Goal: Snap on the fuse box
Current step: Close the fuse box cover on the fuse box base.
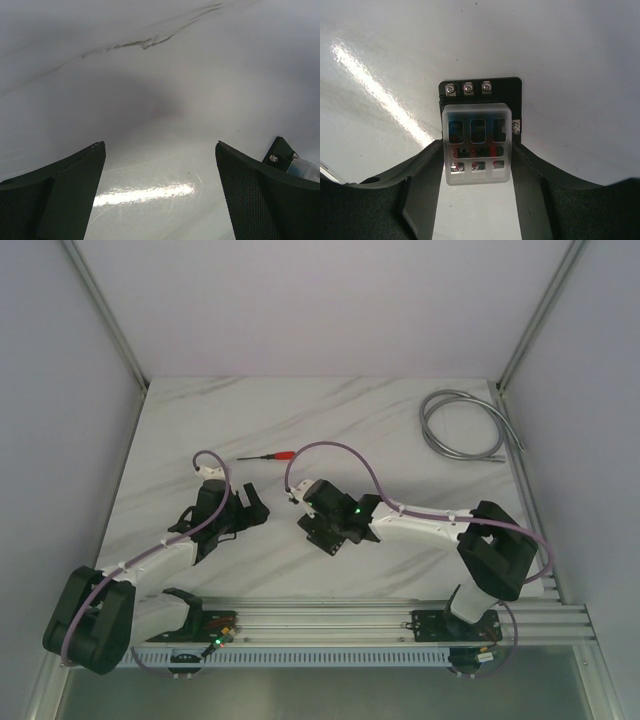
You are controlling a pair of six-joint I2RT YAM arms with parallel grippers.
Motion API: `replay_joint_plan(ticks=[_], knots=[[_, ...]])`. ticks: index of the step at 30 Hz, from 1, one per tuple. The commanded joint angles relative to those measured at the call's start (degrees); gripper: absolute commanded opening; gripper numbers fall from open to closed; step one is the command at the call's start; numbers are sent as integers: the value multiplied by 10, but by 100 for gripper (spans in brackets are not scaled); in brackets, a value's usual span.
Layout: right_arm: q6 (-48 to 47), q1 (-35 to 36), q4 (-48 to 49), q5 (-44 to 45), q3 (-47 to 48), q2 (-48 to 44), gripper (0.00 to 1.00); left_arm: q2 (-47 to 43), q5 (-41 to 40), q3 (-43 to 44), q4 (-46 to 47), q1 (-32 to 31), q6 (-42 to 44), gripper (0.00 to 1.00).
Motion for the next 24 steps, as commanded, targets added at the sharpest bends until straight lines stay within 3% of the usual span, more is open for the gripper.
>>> replay_joint_plan(ticks=[1, 24], knots=[[-25, 4, -18, -2, -8, -9, 55, -1, 2, -3, 5, 4, -4, 100], [-6, 4, 9, -20, 4, 15, 66, 3, 23, -4, 11, 4, -4, 100]])
